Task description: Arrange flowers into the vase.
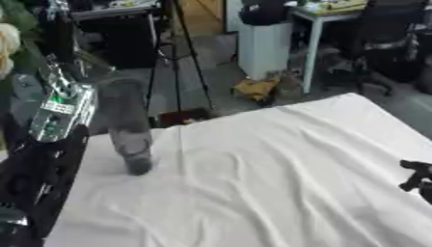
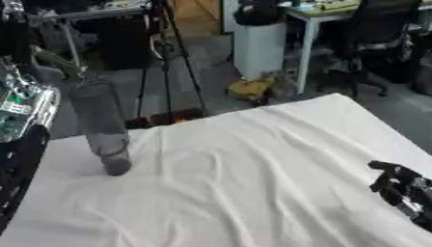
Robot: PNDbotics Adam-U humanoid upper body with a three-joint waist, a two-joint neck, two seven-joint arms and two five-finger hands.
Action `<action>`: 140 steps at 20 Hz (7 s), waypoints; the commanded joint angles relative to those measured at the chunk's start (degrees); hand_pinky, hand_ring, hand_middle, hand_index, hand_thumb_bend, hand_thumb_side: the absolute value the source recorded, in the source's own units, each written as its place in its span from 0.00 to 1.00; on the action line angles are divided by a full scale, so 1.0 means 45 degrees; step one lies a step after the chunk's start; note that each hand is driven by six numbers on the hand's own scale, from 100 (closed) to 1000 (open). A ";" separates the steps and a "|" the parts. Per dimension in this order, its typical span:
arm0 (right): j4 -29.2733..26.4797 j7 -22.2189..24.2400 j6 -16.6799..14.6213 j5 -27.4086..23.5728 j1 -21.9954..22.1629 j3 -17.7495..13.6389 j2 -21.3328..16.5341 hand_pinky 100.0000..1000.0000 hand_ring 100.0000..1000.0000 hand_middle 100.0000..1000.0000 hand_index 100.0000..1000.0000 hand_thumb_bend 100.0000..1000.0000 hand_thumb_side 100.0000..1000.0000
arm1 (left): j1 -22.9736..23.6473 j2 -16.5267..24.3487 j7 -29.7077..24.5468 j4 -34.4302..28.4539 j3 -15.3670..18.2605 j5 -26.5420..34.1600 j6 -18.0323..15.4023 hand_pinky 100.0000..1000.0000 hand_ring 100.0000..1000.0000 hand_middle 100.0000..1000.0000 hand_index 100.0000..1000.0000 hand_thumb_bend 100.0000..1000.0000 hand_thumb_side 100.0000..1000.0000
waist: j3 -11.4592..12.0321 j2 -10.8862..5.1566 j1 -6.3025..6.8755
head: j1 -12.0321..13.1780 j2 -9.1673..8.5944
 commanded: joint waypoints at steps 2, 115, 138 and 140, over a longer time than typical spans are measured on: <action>-0.0235 0.0031 -0.0011 0.0086 -0.0145 -0.0108 -0.0225 0.68 0.98 0.41 0.82 0.64 0.72 | -0.0258 0.0284 0.0241 -0.0134 -0.0001 -0.0697 0.0368 0.00 0.00 0.00 0.00 0.32 0.45 | -0.0016 0.0037 0.0115 | -0.0037 -0.0136; -0.0482 0.0216 0.0370 0.0179 0.0644 -0.0396 -0.0261 0.67 0.98 0.40 0.82 0.62 0.73 | -0.0559 0.1148 -0.2594 0.3992 -0.0506 -0.5416 0.8356 0.51 0.68 0.50 0.71 0.46 0.56 | -0.0337 -0.0329 0.0581 | -0.0269 -0.0239; -0.0413 0.0213 0.0349 0.0215 0.0644 -0.0437 -0.0208 0.67 0.98 0.40 0.82 0.62 0.72 | -0.0321 0.1135 -0.5121 0.3934 -0.0420 -0.7528 0.9224 0.58 0.71 0.55 0.76 0.69 0.63 | -0.0264 -0.0306 0.0488 | -0.0367 -0.0220; -0.0406 0.0212 0.0348 0.0218 0.0637 -0.0441 -0.0204 0.67 0.98 0.40 0.82 0.62 0.72 | -0.0279 0.1138 -0.5301 0.4028 -0.0459 -0.7676 0.9320 0.61 0.72 0.56 0.76 0.73 0.65 | -0.0263 -0.0301 0.0473 | -0.0381 -0.0228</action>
